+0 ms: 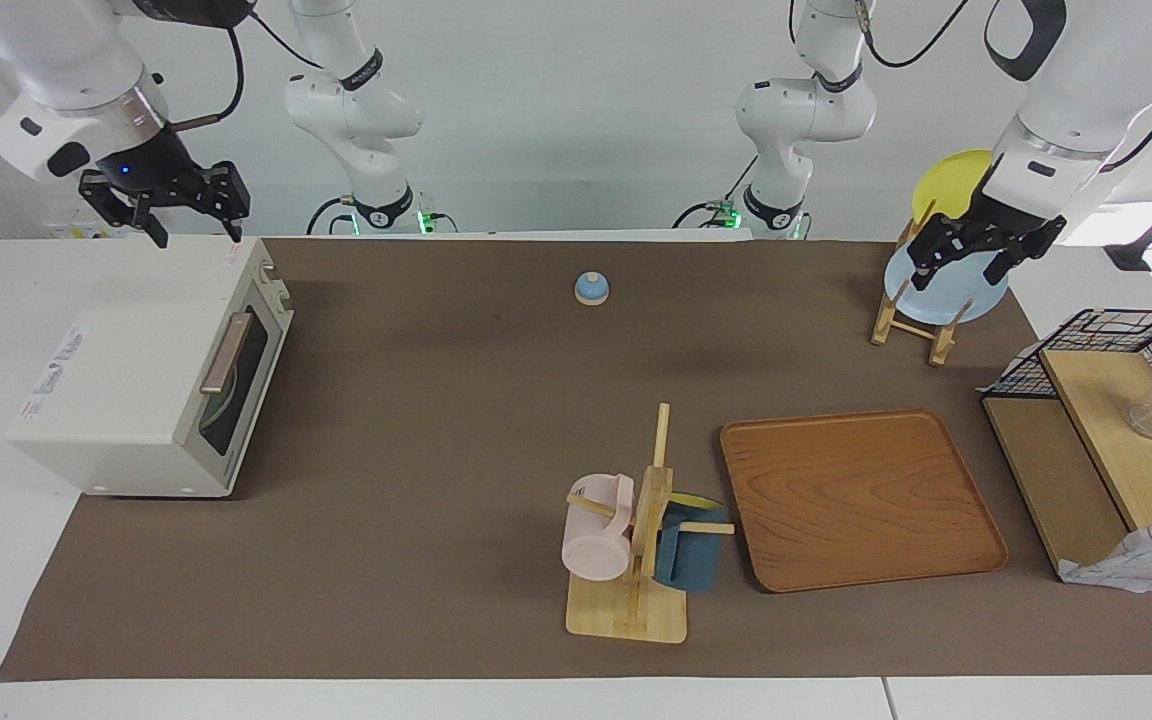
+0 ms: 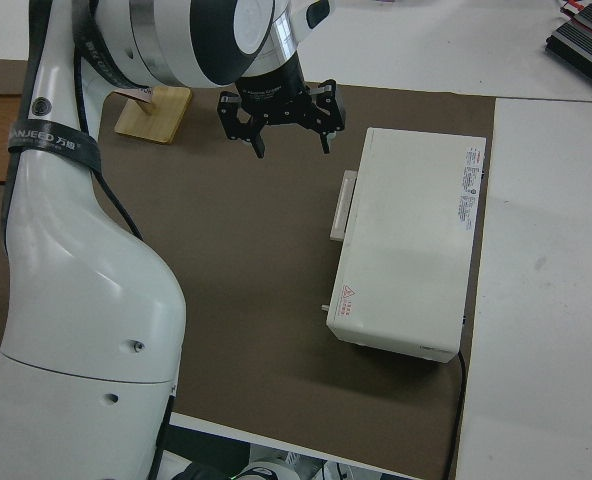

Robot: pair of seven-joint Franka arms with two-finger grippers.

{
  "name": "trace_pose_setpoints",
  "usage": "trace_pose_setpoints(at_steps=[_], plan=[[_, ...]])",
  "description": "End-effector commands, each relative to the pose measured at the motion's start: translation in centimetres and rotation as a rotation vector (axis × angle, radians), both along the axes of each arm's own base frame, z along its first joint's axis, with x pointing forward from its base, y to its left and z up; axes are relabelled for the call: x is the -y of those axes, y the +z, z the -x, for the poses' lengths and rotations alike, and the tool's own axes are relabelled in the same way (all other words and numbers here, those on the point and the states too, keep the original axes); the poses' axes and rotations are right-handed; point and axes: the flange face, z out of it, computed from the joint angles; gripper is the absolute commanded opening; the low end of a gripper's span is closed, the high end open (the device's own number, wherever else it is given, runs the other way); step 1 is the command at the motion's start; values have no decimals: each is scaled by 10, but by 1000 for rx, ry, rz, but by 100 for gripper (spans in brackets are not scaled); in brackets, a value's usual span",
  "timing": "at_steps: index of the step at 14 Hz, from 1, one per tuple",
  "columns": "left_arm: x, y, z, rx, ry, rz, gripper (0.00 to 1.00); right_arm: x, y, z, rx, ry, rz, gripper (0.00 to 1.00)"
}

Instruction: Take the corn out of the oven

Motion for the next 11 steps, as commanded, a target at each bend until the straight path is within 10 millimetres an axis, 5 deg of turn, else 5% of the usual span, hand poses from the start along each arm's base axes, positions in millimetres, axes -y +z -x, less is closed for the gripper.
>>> trace_pose_setpoints(at_steps=[1, 3, 7, 11], plan=[[-4, 0, 5, -7, -5, 4, 100, -2, 0, 7, 16, 29, 2, 3], [-4, 0, 5, -7, -5, 4, 100, 2, -3, 3, 26, 62, -2, 0], [-4, 0, 5, -7, -3, 5, 100, 9, -73, -15, 42, 104, 11, 0], [-4, 0, 5, -7, -5, 5, 100, 18, -126, -12, -19, 149, 56, 0]])
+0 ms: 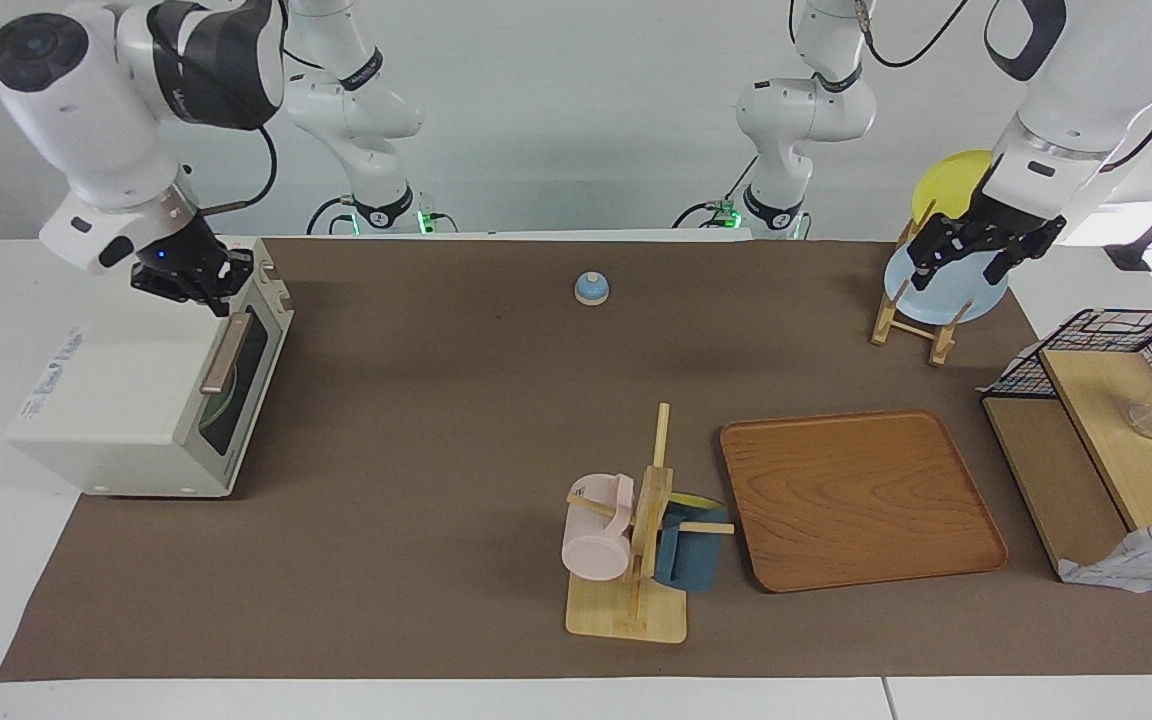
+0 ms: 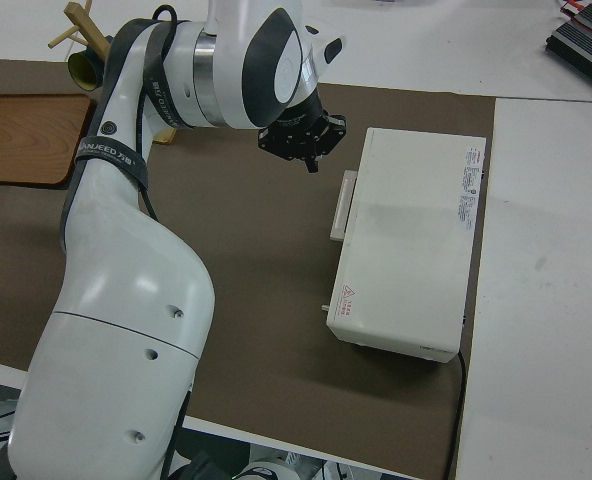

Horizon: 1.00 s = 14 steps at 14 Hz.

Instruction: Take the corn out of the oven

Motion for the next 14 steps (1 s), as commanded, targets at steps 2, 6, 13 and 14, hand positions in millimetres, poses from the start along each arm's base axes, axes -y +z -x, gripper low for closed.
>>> trace_pose_setpoints(at_steps=[2, 6, 13, 14], plan=[[-4, 0, 5, -7, -3, 5, 100, 18, -29, 10, 0, 45, 41, 0], [-4, 0, 5, -9, -5, 4, 100, 29, -54, 9, 18, 41, 41, 0], [-4, 0, 5, -7, -5, 4, 100, 15, -88, 2, 34, 68, 37, 0], [-4, 0, 5, -7, -3, 4, 100, 5, -94, -3, 42, 79, 36, 0]])
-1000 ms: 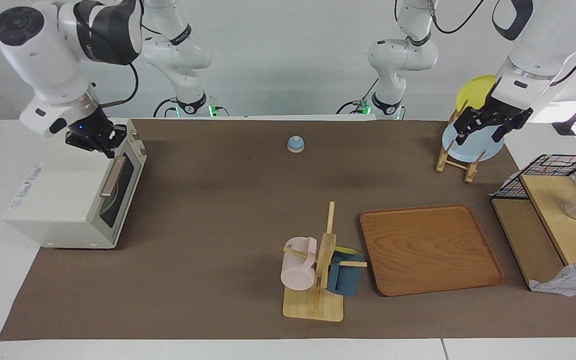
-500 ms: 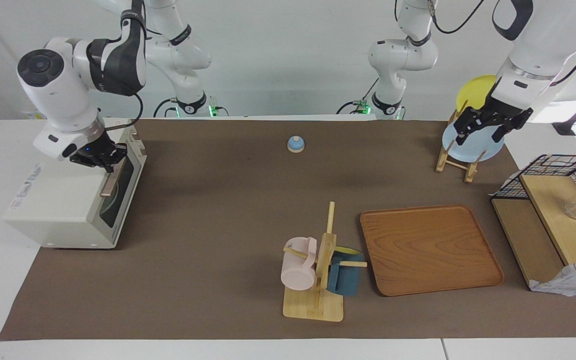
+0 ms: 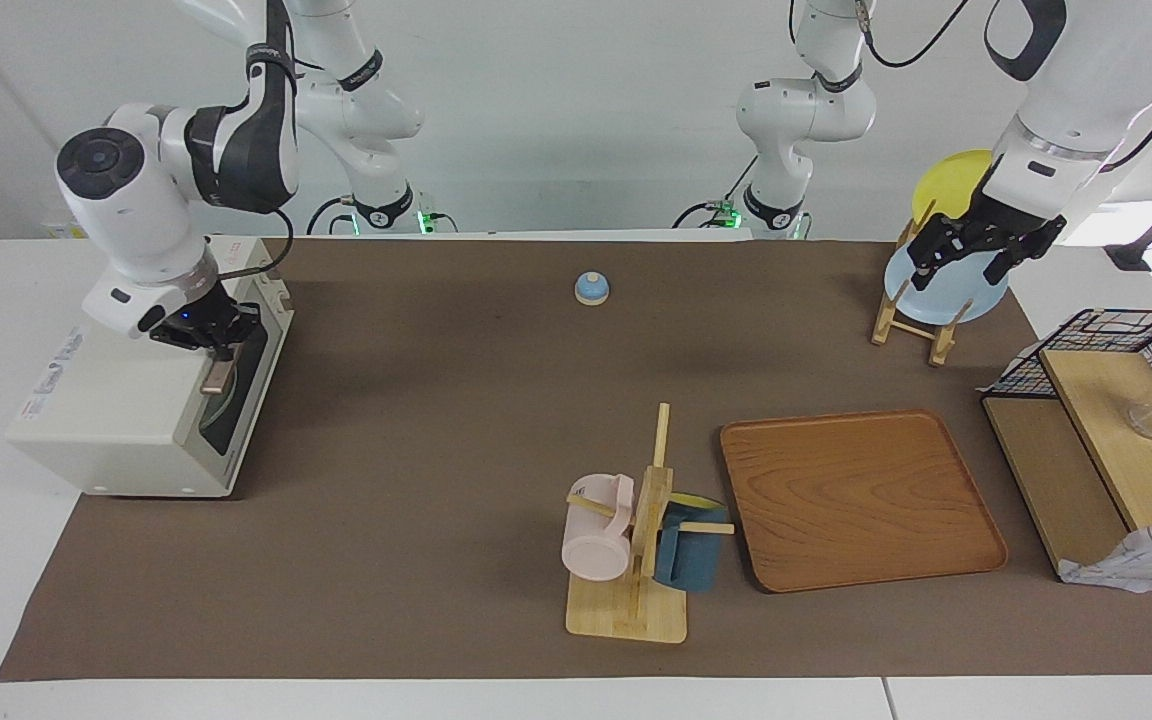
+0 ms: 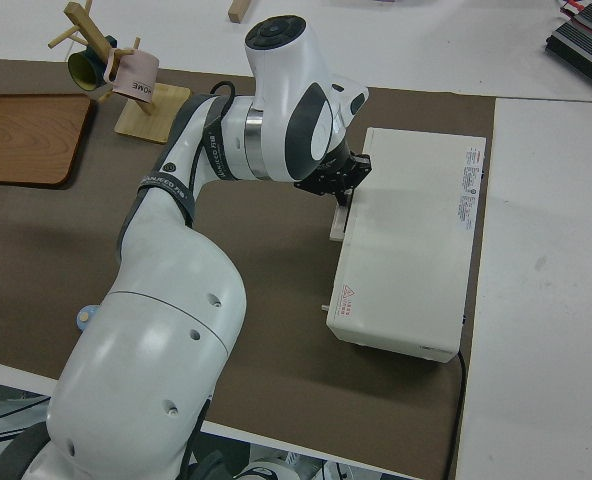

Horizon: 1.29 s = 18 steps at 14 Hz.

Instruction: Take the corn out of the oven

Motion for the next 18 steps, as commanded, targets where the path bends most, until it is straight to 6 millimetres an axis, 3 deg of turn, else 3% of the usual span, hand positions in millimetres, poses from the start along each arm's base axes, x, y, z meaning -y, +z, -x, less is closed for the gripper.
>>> trace_pose_setpoints(at_steps=[1, 6, 9, 12, 16, 18], plan=[[-4, 0, 5, -7, -3, 4, 100, -26, -25, -10, 28, 33, 4, 0], [-4, 0, 5, -9, -5, 4, 100, -84, -81, -35, 61, 7, -12, 0], [-4, 0, 5, -9, -5, 4, 100, -95, -125, -47, 66, -7, -31, 0], [-5, 0, 5, -7, -3, 4, 100, -101, -153, -51, 62, -41, -38, 0], [-4, 0, 5, -9, -5, 4, 100, -115, -165, -53, 78, -65, -44, 0], [-4, 0, 5, -7, -3, 5, 100, -148, -161, -54, 102, -84, -45, 3]])
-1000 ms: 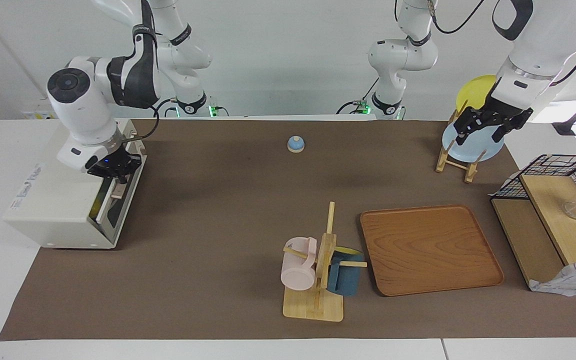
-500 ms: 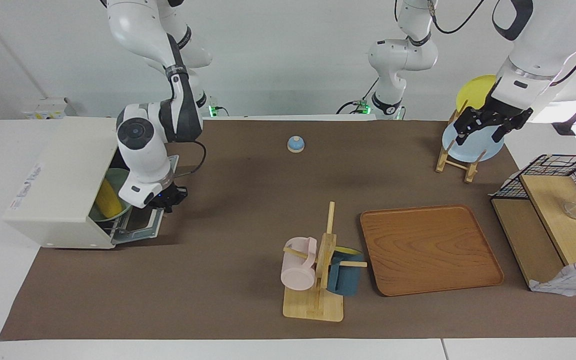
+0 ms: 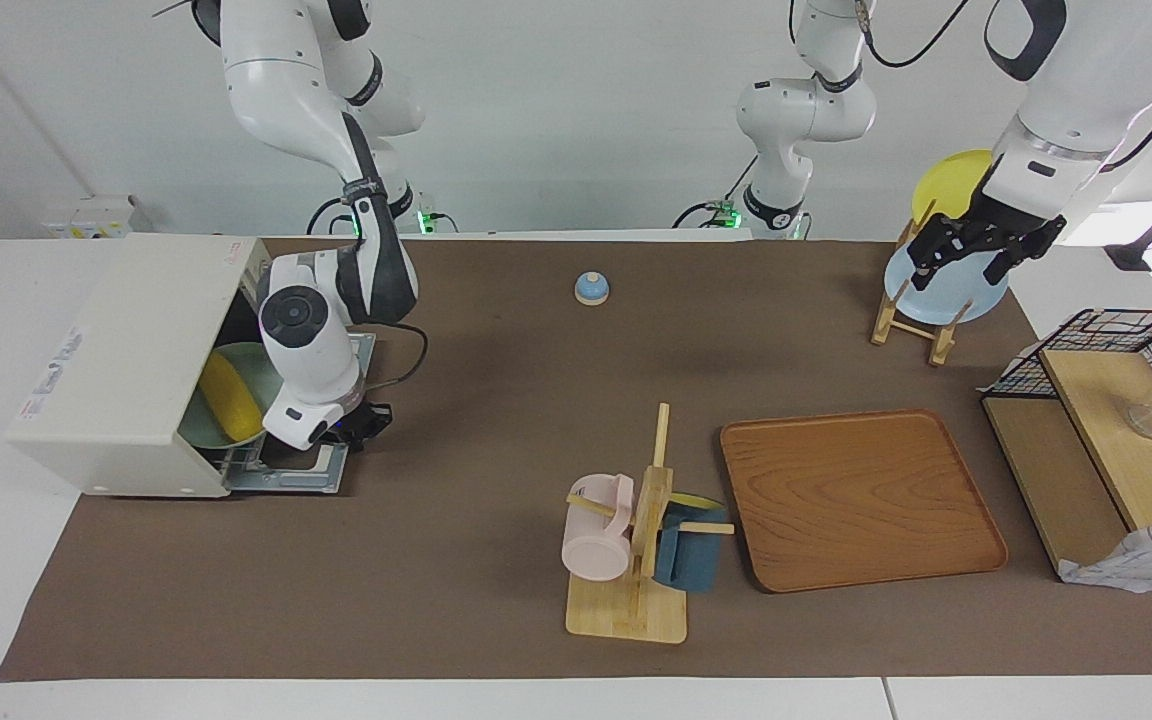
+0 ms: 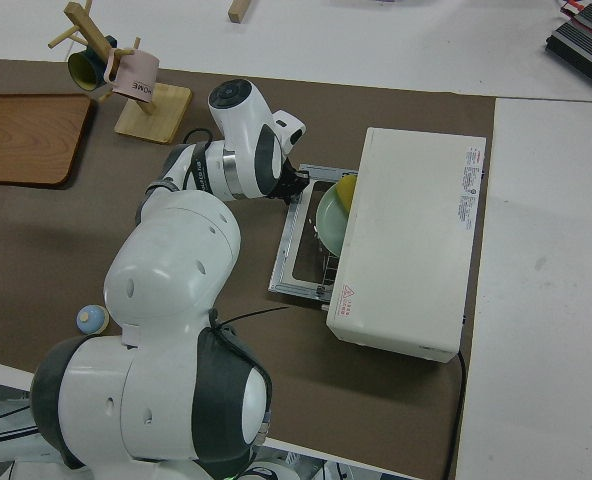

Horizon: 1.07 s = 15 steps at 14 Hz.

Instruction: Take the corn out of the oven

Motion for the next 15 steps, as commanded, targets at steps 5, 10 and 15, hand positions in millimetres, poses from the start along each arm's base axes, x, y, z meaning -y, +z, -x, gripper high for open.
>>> trace_pose_setpoints(at_steps=[5, 10, 15], plan=[[-4, 0, 5, -7, -5, 4, 100, -48, 59, -3, 13, -84, -19, 49], [-4, 0, 5, -7, -5, 4, 100, 30, 85, 10, -84, -201, 29, 65], [-4, 0, 5, -7, -3, 4, 100, 62, 82, 22, -163, -258, 43, 63]])
